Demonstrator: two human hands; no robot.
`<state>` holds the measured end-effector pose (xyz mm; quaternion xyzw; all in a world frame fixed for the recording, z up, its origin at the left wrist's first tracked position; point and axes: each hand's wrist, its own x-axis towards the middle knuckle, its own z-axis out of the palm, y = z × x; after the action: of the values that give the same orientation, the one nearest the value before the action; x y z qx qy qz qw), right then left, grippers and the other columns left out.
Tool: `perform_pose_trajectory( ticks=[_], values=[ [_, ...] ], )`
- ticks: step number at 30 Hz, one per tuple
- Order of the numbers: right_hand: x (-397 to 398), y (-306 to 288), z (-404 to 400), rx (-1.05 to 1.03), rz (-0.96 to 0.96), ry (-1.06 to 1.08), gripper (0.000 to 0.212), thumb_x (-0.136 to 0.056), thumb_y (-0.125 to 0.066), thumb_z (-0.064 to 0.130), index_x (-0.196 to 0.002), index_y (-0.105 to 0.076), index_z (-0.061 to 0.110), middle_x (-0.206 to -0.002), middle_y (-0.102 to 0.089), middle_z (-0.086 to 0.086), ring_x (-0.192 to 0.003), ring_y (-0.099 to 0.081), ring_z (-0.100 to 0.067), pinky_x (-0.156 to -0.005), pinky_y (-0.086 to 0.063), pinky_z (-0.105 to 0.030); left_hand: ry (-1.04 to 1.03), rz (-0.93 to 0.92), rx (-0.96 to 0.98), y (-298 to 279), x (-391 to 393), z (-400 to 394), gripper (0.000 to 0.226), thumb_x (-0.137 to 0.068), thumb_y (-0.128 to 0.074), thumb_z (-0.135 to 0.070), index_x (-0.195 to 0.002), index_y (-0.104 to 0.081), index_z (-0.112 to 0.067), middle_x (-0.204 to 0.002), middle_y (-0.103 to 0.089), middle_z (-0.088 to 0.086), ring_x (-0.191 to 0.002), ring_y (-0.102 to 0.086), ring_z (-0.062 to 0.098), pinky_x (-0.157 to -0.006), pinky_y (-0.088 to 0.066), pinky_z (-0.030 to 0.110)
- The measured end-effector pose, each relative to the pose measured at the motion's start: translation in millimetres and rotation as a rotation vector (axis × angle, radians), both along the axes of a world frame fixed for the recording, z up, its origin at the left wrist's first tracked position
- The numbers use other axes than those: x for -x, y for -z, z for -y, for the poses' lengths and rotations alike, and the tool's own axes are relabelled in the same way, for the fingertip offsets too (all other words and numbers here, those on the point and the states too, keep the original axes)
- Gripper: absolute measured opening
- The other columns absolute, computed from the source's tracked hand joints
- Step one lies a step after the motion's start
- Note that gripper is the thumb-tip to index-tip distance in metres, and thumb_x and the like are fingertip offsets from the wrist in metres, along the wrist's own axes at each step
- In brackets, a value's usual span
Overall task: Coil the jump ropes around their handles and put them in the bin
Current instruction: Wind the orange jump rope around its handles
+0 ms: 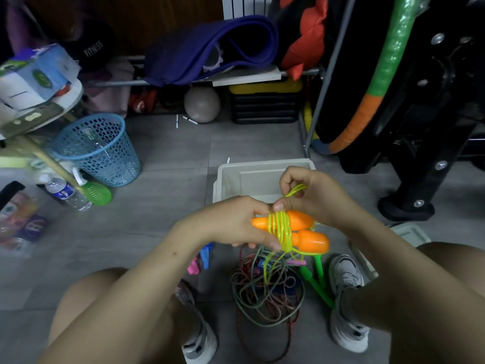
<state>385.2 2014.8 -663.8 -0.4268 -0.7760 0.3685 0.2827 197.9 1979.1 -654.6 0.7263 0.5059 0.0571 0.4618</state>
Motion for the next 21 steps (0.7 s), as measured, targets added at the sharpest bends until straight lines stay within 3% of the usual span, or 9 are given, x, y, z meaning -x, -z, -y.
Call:
perform_pose_trajectory(
  ticks=[3,7,10,13,15,17,19,21],
  values=[
    [0,6,-3,0.139,-0.108,-0.049,0.032,-0.068,-0.082,0.011,-0.068,-0.051,0.021,-0.055,-0.051,0.017,-0.053,-0.042,0.000,-0.051,-0.033,-0.013,-0.002,-0.011,-0.034,-2,-1,2,0.024,-0.076,-0.076,-0.039,-0.070,-0.058,-0.023,-0.062,-0.066,0.003,-0.041,-0.049,0.012,-0.045,-0.037,0.019],
    [-1,10,-6,0.304,-0.193,-0.058,0.024,-0.062,-0.076,0.028,-0.067,-0.056,0.018,-0.058,-0.050,-0.001,-0.056,-0.041,-0.013,-0.049,-0.032,-0.020,-0.003,-0.006,-0.053,1,-3,7,0.022,-0.079,-0.073,-0.040,-0.079,-0.059,-0.022,-0.064,-0.066,0.002,-0.039,-0.048,0.002,-0.046,-0.037,0.019],
    [-3,7,-6,0.398,-0.204,-0.051,0.023,-0.061,-0.073,0.030,-0.063,-0.056,0.014,-0.055,-0.054,0.007,-0.052,-0.046,-0.005,-0.050,-0.036,-0.018,-0.018,0.097,-0.002,0,1,7,0.022,-0.079,-0.074,-0.034,-0.094,-0.058,-0.034,-0.065,-0.066,0.003,-0.042,-0.050,0.007,-0.047,-0.038,0.020],
    [-6,5,-2,0.442,-0.218,-0.067,0.026,-0.068,-0.069,0.037,-0.064,-0.060,0.013,-0.063,-0.057,-0.001,-0.060,-0.051,-0.007,-0.057,-0.041,-0.020,-0.044,0.185,0.038,0,8,7,0.062,-0.079,-0.076,-0.026,-0.125,-0.043,-0.052,-0.060,-0.063,0.001,-0.045,-0.046,0.013,-0.046,-0.037,0.020],
    [-8,4,1,0.490,-0.227,-0.040,0.036,-0.072,-0.061,0.052,-0.069,-0.068,0.017,-0.072,-0.066,-0.005,-0.066,-0.061,-0.013,-0.065,-0.046,-0.026,-0.060,0.265,0.061,-3,13,6,0.073,-0.080,-0.074,-0.019,-0.132,-0.034,-0.052,-0.060,-0.062,0.004,-0.044,-0.043,0.015,-0.046,-0.037,0.021],
    [-10,5,2,0.570,-0.249,-0.008,0.053,-0.070,-0.054,0.066,-0.082,-0.074,0.018,-0.085,-0.073,-0.007,-0.080,-0.069,-0.017,-0.077,-0.051,-0.032,-0.081,0.344,0.054,-7,18,4,0.070,-0.083,-0.070,-0.016,-0.130,-0.034,-0.053,-0.060,-0.061,0.007,-0.042,-0.041,0.015,-0.046,-0.038,0.022],
    [-8,8,4,0.703,-0.341,-0.058,0.068,-0.072,-0.050,0.072,-0.100,-0.071,0.013,-0.100,-0.073,-0.012,-0.096,-0.069,-0.024,-0.086,-0.051,-0.035,-0.121,0.402,0.044,-9,21,1,0.064,-0.084,-0.066,-0.017,-0.130,-0.037,-0.051,-0.060,-0.057,0.012,-0.040,-0.042,0.012,-0.043,-0.036,0.021],
    [-5,8,6,0.801,-0.487,-0.119,0.074,-0.073,-0.044,0.073,-0.108,-0.068,0.012,-0.103,-0.071,-0.013,-0.097,-0.067,-0.025,-0.086,-0.051,-0.033,-0.173,0.446,0.047,-7,22,-2,0.058,-0.083,-0.065,-0.020,-0.127,-0.042,-0.050,-0.059,-0.055,0.013,-0.037,-0.043,0.008,-0.040,-0.033,0.019]
  ],
)
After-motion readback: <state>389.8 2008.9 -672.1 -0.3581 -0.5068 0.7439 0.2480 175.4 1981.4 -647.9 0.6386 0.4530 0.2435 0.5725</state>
